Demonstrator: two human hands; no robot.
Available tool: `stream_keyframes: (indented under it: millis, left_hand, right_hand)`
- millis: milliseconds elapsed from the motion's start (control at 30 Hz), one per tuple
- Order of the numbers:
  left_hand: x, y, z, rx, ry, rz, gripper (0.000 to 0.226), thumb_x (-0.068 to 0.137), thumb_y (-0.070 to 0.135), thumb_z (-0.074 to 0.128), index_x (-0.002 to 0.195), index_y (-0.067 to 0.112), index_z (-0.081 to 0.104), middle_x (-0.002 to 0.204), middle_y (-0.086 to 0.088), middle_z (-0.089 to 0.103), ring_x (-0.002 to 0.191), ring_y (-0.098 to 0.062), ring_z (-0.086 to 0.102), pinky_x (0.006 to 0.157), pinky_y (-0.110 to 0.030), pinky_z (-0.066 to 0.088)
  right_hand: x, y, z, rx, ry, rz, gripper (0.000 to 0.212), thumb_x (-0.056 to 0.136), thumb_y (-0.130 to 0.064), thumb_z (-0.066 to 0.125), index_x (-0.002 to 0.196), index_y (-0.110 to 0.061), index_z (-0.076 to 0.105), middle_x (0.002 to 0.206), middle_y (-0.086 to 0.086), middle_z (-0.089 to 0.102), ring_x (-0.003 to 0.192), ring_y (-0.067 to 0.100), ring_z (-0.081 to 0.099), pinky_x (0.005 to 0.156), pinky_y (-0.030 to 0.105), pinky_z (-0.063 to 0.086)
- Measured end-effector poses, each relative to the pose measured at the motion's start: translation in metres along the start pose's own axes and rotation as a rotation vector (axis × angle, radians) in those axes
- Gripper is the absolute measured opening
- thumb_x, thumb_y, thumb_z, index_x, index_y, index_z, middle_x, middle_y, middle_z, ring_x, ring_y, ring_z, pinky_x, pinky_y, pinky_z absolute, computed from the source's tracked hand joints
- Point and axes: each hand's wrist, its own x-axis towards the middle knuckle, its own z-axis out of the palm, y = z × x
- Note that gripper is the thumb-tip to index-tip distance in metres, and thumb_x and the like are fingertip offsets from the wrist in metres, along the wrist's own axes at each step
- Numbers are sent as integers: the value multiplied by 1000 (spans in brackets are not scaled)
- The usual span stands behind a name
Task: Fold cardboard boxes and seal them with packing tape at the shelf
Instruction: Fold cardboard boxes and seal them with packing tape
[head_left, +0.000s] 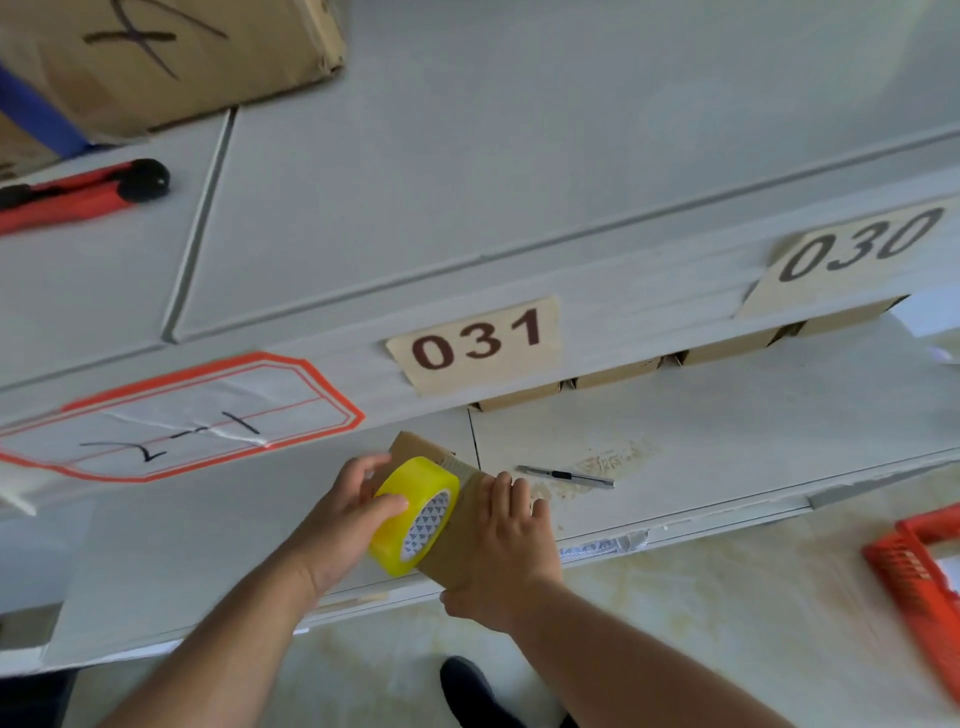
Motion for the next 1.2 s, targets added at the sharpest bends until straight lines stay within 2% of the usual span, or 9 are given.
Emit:
stream_keyframes:
  millis: [67, 233, 367, 467, 600, 700, 867, 1033, 1200]
  left_hand:
    - [11, 14, 1, 42, -67, -14, 62, 68, 31, 58, 129, 43, 60, 116, 2, 68, 104, -16, 65, 87, -32, 53]
    - [37, 29, 9, 317, -55, -55, 31, 90, 55, 70, 106, 30, 61, 108, 2, 67, 98, -19, 66, 81, -36, 54]
    - [52, 34, 14, 217, -160, -315, 35, 87, 41, 72, 118, 31, 58, 110, -11, 67, 98, -32, 71, 90, -51, 61]
    - [56, 38, 11, 151, -246, -471, 39, 85, 40, 70, 113, 12, 71, 90, -19, 72, 82, -35, 71, 91, -57, 59]
    - [63, 39, 6, 89, -311, -553, 50, 87, 41, 69, 115, 0, 73, 94, -25, 73, 79, -35, 70, 74, -43, 63]
    - [66, 36, 6, 50, -331, -579, 58, 87, 47, 70, 118, -1, 73, 104, -28, 73, 82, -34, 71, 74, -41, 63]
    - [72, 32, 11, -2, -337, -580, 40, 92, 39, 65, 97, 0, 73, 85, -19, 69, 66, -28, 66, 71, -36, 61]
    - [76, 31, 11, 5, -313, -565, 39, 94, 34, 61, 95, -4, 74, 88, -21, 71, 66, -25, 68, 76, -35, 61]
    - [74, 27, 7, 3, -319, -560, 40, 89, 34, 67, 98, -4, 76, 95, -23, 73, 74, -30, 70, 85, -41, 60]
  right_hand:
    - [1, 0, 1, 5, -27, -8, 138, 72, -87, 56, 160, 1, -5, 161, 23, 9, 143, 43, 15, 114, 58, 23]
    - [0, 4, 0, -9, -39, -23, 144, 70, -95, 52, 161, -1, -10, 167, 22, 3, 149, 43, 9, 118, 60, 18]
    - [-1, 6, -2, -21, -54, -66, 142, 72, -95, 50, 161, -2, -11, 168, 23, 1, 151, 44, 9, 119, 61, 17]
    - [-2, 13, -7, -4, -56, -102, 137, 73, -94, 49, 162, -3, 0, 166, 20, 11, 146, 41, 19, 118, 58, 23]
    - [19, 60, -20, 351, 58, -36, 79, 93, -71, 52, 153, -21, 39, 150, 2, 45, 135, 26, 44, 112, 42, 40]
    - [45, 113, -10, 359, 69, 195, 47, 104, -42, 48, 147, -23, 46, 143, 4, 54, 129, 26, 51, 104, 39, 46]
    - [67, 140, 23, 15, -58, 213, 37, 96, -19, 54, 133, -22, 54, 128, 5, 52, 120, 28, 50, 100, 39, 45]
    - [73, 134, 20, 145, -124, 197, 39, 92, -3, 51, 130, -11, 52, 129, 9, 56, 122, 28, 53, 100, 37, 50]
    - [52, 105, -9, 652, 5, 303, 17, 96, -4, 39, 106, -18, 41, 94, 8, 63, 80, 25, 61, 56, 34, 43]
